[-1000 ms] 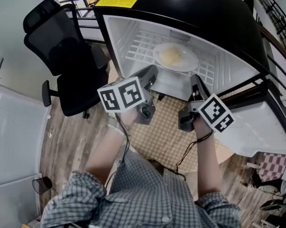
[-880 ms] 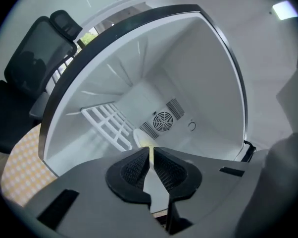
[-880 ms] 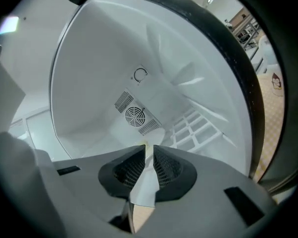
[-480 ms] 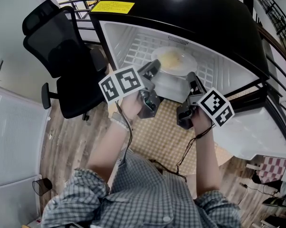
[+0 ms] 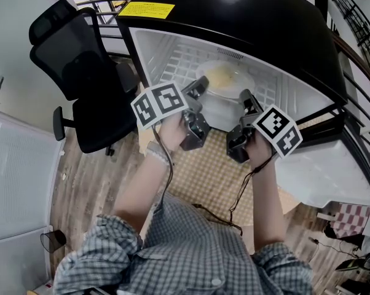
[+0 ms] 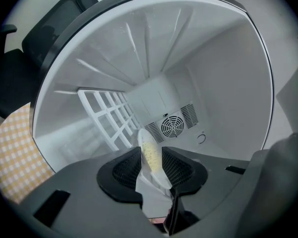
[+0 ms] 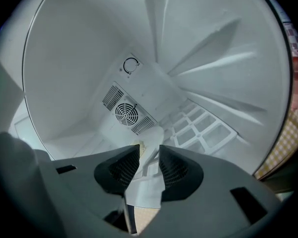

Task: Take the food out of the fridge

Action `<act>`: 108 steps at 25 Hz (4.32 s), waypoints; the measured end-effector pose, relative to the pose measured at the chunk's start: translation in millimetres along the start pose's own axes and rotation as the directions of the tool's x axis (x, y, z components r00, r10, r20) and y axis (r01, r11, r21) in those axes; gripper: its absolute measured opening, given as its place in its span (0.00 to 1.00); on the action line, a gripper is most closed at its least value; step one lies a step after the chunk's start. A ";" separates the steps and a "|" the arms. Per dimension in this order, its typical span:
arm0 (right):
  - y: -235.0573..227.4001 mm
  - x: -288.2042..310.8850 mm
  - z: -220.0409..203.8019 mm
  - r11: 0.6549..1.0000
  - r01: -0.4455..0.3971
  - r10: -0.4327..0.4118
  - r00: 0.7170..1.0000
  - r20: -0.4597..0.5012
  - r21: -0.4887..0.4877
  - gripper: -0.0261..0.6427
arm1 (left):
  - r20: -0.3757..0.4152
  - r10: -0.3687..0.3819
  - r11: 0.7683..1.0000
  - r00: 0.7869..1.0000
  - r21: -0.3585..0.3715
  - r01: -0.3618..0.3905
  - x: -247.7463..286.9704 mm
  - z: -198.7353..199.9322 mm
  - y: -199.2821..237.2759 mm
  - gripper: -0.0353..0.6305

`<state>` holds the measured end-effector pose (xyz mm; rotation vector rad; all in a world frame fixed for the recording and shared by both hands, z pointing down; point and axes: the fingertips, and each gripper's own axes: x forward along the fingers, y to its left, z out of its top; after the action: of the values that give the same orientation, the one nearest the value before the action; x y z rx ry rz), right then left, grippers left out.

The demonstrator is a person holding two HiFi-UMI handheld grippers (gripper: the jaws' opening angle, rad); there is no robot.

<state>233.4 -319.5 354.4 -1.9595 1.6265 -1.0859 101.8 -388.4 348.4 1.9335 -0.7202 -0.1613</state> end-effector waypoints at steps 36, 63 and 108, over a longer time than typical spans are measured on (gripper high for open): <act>11.5 -19.9 -29.1 0.991 -0.070 0.079 0.994 -0.076 0.118 0.17 | -0.057 0.015 0.997 0.998 -0.069 -0.019 -14.1 -28.1 5.0 0.24; 20.8 -23.4 -48.0 0.954 -0.220 0.233 0.972 -0.040 0.203 0.13 | -0.026 -0.123 0.988 0.992 -0.102 0.120 -29.5 -34.7 1.0 0.13; -4.8 -51.5 -261.2 0.944 -0.310 0.321 0.780 -0.537 0.113 0.13 | 0.026 0.180 0.969 0.983 -0.174 -0.173 -181.4 -130.6 163.2 0.15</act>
<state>38.7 -220.7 506.8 -1.3377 2.1245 -1.6060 -58.8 -235.7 514.2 1.6977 -0.8742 -0.1491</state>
